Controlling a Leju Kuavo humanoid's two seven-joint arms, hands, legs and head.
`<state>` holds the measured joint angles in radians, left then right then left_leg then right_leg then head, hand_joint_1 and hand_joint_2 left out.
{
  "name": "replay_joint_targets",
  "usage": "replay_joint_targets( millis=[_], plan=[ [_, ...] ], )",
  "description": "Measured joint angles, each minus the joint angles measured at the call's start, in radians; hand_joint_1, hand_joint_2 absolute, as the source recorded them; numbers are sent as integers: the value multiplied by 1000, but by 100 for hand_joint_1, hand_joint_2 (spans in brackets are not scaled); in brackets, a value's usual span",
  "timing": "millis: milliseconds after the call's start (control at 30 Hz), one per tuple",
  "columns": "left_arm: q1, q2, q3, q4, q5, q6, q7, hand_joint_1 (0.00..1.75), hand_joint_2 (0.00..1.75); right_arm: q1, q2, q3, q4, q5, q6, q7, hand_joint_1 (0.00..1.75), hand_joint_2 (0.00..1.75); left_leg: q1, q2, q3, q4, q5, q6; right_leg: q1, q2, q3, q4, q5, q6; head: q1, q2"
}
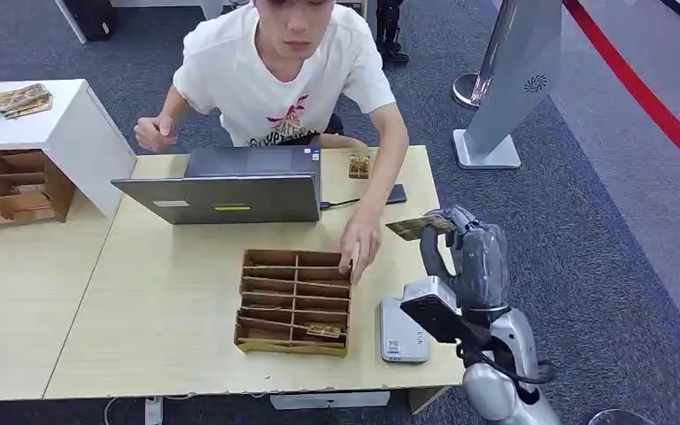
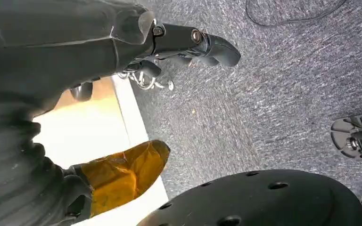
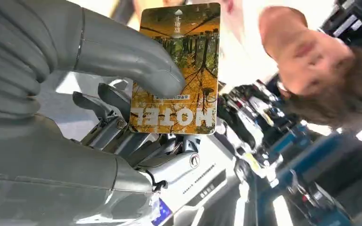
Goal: Pass the card to the sensor for recognition and then transmit it.
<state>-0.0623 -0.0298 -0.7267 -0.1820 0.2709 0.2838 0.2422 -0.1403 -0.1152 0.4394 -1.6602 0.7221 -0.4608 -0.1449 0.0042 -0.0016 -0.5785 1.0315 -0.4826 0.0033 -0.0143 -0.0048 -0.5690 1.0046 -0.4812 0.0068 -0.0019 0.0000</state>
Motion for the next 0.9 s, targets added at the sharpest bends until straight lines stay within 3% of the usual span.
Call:
replay_joint_targets(
  millis=[500, 900],
  plan=[
    [9, 0, 6, 1, 17, 6, -15, 0, 175, 173, -132, -39, -31, 4, 226, 101, 175, 175, 0, 0, -1, 0, -1, 0, 0, 0, 0, 0, 0, 0, 0, 0],
    [8, 0, 6, 5, 11, 9, -16, 0, 175, 170, -154, -42, 10, -46, 318, 121, 175, 175, 0, 0, -1, 0, -1, 0, 0, 0, 0, 0, 0, 0, 0, 0]
  ],
)
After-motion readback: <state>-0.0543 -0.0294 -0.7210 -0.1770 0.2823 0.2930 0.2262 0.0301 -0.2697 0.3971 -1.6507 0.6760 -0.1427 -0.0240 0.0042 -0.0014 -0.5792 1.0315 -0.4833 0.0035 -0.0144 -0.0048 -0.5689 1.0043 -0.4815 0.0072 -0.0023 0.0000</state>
